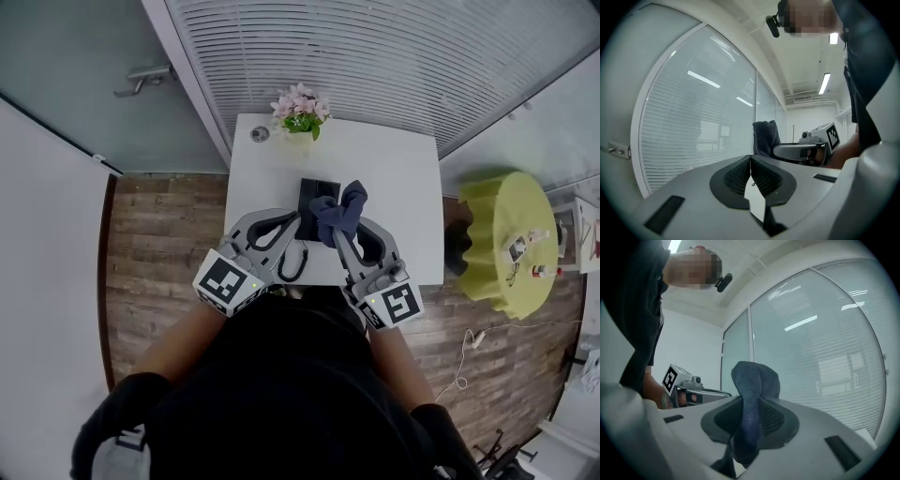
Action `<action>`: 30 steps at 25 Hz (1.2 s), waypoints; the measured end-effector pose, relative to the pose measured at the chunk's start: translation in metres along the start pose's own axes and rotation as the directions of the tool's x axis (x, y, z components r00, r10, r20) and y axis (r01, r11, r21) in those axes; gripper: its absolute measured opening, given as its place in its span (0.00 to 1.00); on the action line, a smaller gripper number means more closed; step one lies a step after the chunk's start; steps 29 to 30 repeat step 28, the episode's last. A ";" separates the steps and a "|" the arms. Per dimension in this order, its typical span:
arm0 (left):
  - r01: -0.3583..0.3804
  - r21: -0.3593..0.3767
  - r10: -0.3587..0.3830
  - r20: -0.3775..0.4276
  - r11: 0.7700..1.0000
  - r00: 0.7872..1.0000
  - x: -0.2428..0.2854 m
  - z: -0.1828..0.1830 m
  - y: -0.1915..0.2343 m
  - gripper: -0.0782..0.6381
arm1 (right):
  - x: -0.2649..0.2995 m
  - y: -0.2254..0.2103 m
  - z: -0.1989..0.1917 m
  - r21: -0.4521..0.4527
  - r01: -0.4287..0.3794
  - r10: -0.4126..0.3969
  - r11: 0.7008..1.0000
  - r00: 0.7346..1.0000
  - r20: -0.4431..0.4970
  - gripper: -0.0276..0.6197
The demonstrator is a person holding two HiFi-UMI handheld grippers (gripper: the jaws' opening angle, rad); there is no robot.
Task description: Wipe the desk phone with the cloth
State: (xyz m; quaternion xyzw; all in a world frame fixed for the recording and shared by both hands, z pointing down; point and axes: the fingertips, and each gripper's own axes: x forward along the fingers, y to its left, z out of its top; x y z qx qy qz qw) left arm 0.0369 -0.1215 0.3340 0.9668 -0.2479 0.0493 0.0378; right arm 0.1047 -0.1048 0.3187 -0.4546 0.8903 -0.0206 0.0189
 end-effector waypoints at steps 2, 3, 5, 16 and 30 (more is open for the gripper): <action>-0.005 0.003 0.005 0.008 1.000 1.000 0.001 0.003 0.000 0.12 | 0.001 0.000 0.003 -0.009 0.001 -0.001 1.000 1.000 0.005 0.19; -0.008 0.004 0.008 0.011 1.000 1.000 0.001 0.004 0.001 0.12 | 0.001 0.000 0.004 -0.014 0.002 -0.002 1.000 1.000 0.006 0.19; -0.013 0.006 0.013 0.018 1.000 1.000 -0.001 0.007 0.001 0.12 | 0.001 0.001 0.006 -0.019 0.004 -0.004 1.000 1.000 0.009 0.19; -0.001 -0.008 0.001 0.029 1.000 1.000 -0.003 0.007 -0.002 0.12 | 0.001 0.002 0.014 -0.025 0.010 -0.009 1.000 1.000 0.026 0.19; 0.006 -0.001 -0.006 0.034 1.000 0.999 0.000 0.008 0.000 0.12 | 0.000 0.001 0.014 -0.027 0.018 -0.017 0.999 1.000 0.024 0.19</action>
